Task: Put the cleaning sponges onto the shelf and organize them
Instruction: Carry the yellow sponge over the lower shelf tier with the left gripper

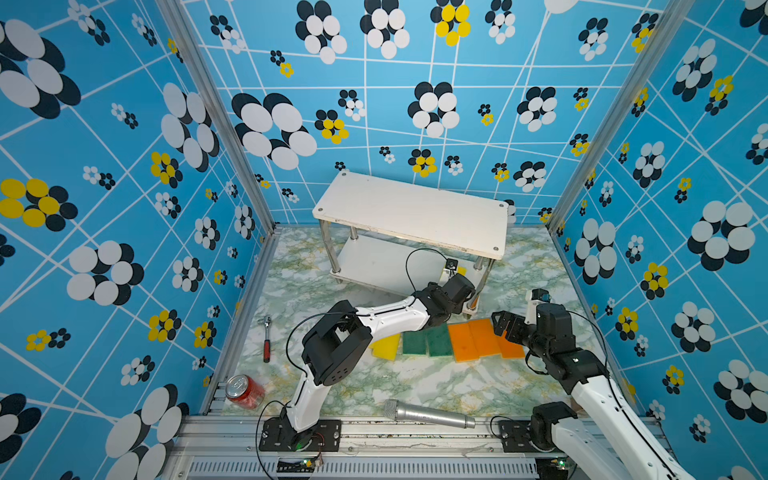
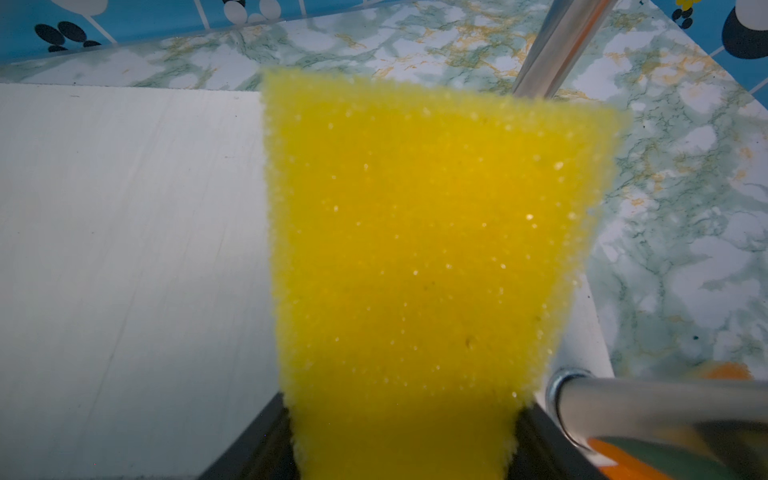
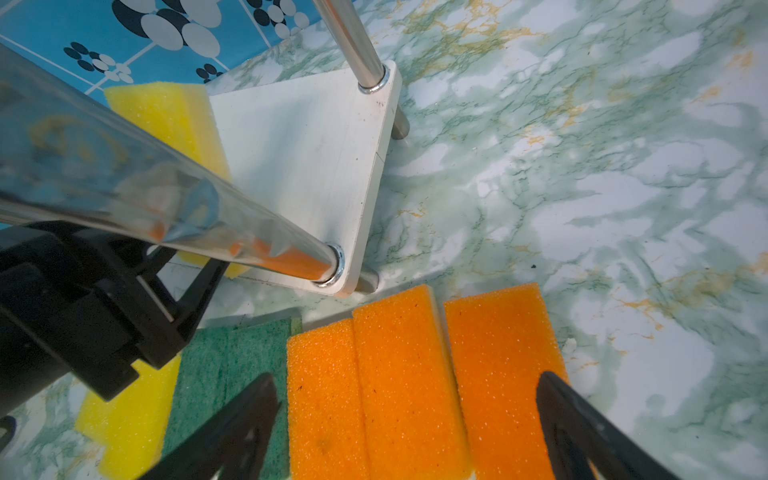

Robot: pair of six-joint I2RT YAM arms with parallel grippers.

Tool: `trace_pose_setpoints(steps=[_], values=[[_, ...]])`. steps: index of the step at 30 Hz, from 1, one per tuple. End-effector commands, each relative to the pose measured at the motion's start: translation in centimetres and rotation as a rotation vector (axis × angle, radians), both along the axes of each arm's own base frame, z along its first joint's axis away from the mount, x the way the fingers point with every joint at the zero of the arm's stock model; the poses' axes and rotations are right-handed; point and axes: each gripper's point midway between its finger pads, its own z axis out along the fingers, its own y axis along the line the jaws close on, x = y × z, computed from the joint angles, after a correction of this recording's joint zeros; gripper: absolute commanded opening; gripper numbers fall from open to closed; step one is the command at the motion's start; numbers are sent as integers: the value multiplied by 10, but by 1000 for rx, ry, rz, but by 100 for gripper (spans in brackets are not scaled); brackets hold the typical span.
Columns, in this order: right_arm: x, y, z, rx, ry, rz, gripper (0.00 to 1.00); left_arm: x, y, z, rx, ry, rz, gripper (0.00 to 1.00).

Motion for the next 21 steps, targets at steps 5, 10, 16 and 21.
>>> trace_pose_setpoints(steps=[5, 10, 16, 21], values=[[-3, -5, -7, -12, 18, -21, 99, -2, -12, -3, -2, 24, -15, 66], [-4, -5, -8, -10, 16, -21, 99, -3, -15, -10, 2, 40, -19, 67], [-3, -6, -8, -10, 17, -23, 99, -5, -16, -14, 2, 56, -26, 68], [-3, -5, -8, -10, 18, -21, 99, -6, -14, -19, 12, 61, -20, 69]])
